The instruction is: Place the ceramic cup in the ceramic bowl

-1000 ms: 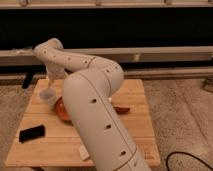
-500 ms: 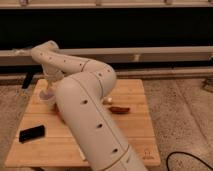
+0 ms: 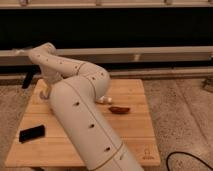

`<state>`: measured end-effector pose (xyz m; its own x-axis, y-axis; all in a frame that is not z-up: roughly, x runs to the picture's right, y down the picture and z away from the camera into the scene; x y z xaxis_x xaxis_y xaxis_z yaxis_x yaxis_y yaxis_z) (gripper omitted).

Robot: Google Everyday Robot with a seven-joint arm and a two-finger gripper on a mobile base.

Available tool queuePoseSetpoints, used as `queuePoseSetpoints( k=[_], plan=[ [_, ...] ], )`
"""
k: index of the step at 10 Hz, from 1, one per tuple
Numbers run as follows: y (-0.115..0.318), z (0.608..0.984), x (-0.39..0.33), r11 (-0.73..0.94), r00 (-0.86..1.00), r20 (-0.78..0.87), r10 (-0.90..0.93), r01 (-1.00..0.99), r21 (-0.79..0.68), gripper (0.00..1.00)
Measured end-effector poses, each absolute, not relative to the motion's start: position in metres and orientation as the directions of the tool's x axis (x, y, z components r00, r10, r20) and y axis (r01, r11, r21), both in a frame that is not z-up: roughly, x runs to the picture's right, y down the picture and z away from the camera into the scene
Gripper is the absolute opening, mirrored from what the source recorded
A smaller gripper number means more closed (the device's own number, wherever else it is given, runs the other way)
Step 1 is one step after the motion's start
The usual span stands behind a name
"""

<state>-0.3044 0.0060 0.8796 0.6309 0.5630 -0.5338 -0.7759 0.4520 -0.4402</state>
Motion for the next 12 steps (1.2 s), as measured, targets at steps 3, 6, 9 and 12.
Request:
queuePoseSetpoints(
  k=[3, 6, 9, 12],
  plan=[
    [0.010, 0.882, -0.295, 0.448, 0.631, -0.541, 0.556, -0.776, -0.444, 0.62],
    [0.014, 0.880, -0.297, 0.452, 0.640, -0.541, 0.546, -0.768, -0.453, 0.32],
    [0.010, 0.876, -0.283, 0.452, 0.642, -0.545, 0.539, -0.766, -0.456, 0.03],
    [-0.004, 0.860, -0.274, 0.448, 0.644, -0.531, 0.551, -0.765, -0.462, 0.00]
  ],
)
